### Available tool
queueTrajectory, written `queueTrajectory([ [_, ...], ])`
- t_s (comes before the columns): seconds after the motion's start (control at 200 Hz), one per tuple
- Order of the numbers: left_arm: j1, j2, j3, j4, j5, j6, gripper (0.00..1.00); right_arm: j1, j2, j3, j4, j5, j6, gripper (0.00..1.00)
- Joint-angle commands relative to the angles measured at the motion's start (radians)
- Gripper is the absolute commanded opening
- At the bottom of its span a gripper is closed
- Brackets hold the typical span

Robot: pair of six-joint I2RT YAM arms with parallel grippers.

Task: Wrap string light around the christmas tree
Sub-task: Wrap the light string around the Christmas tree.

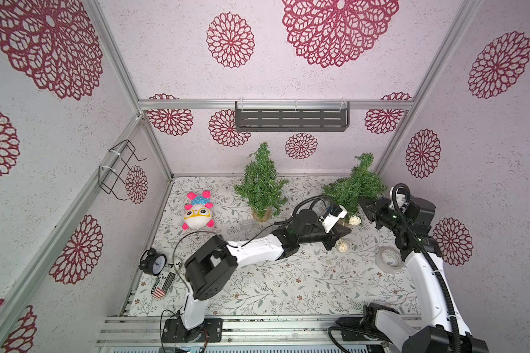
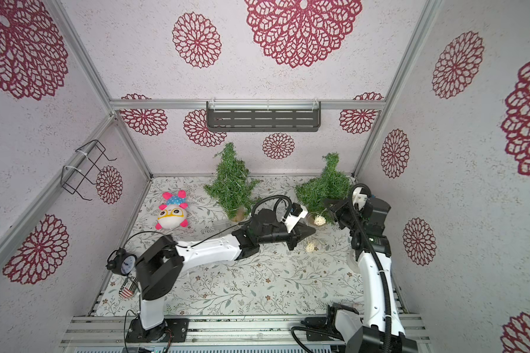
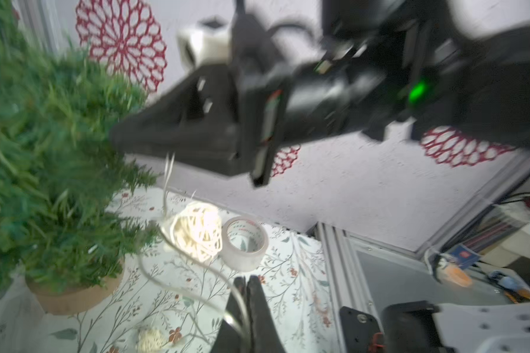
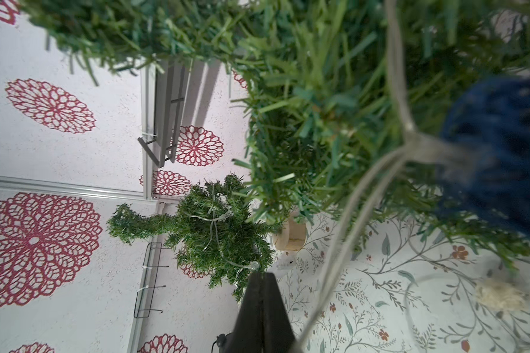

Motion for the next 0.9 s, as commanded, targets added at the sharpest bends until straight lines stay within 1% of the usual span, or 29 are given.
queueTrajectory([
  [0.0, 0.027, -0.048, 0.010, -0.400, 0.064, 0.052, 0.00, -0.003, -0.003, -0.009, -0.027, 0.089, -0.097, 0.07],
  [0.055, 0.047, -0.068, -0.002, -0.499, 0.085, 0.043, 0.00, -0.002, -0.001, -0.023, -0.043, 0.110, -0.124, 0.09],
  [0.095, 0.064, -0.083, -0.016, -0.546, 0.097, 0.032, 0.00, -0.003, 0.000, -0.036, -0.045, 0.112, -0.131, 0.14],
  [0.13, 0.078, -0.092, -0.029, -0.576, 0.107, 0.023, 0.00, -0.002, 0.003, -0.048, -0.042, 0.113, -0.137, 0.21],
  [0.175, 0.096, -0.099, -0.053, -0.589, 0.131, 0.013, 0.00, -0.003, 0.007, -0.062, -0.036, 0.111, -0.149, 0.33],
  [0.215, 0.111, -0.095, -0.075, -0.583, 0.144, 0.000, 0.00, -0.003, 0.012, -0.069, -0.046, 0.118, -0.165, 0.39],
  [0.25, 0.123, -0.083, -0.087, -0.581, 0.132, -0.008, 0.00, -0.002, 0.017, -0.067, -0.065, 0.133, -0.182, 0.45],
  [0.33, 0.142, -0.036, -0.068, -0.602, 0.095, -0.011, 0.00, -0.002, 0.022, -0.057, -0.090, 0.156, -0.207, 0.51],
  [0.39, 0.147, -0.002, -0.023, -0.639, 0.098, -0.017, 0.00, -0.005, 0.017, -0.040, -0.109, 0.174, -0.223, 0.55],
  [0.45, 0.144, 0.015, 0.005, -0.639, 0.122, -0.029, 0.00, -0.014, 0.014, -0.001, -0.162, 0.220, -0.259, 0.57],
  [0.505, 0.143, 0.016, 0.002, -0.610, 0.147, -0.047, 0.00, -0.033, 0.012, 0.033, -0.215, 0.264, -0.291, 0.58],
  [0.59, 0.142, 0.016, -0.012, -0.566, 0.158, -0.073, 0.00, -0.072, 0.013, 0.069, -0.253, 0.288, -0.327, 0.58],
  [0.675, 0.137, 0.024, -0.006, -0.538, 0.157, -0.094, 0.00, -0.101, 0.031, 0.089, -0.242, 0.252, -0.327, 0.57],
  [0.821, 0.114, 0.054, 0.025, -0.520, 0.149, -0.101, 0.00, -0.092, 0.071, 0.099, -0.166, 0.141, -0.271, 0.49],
  [0.896, 0.107, 0.067, 0.038, -0.512, 0.153, -0.104, 0.00, -0.058, 0.077, 0.102, -0.169, 0.160, -0.280, 0.47],
])
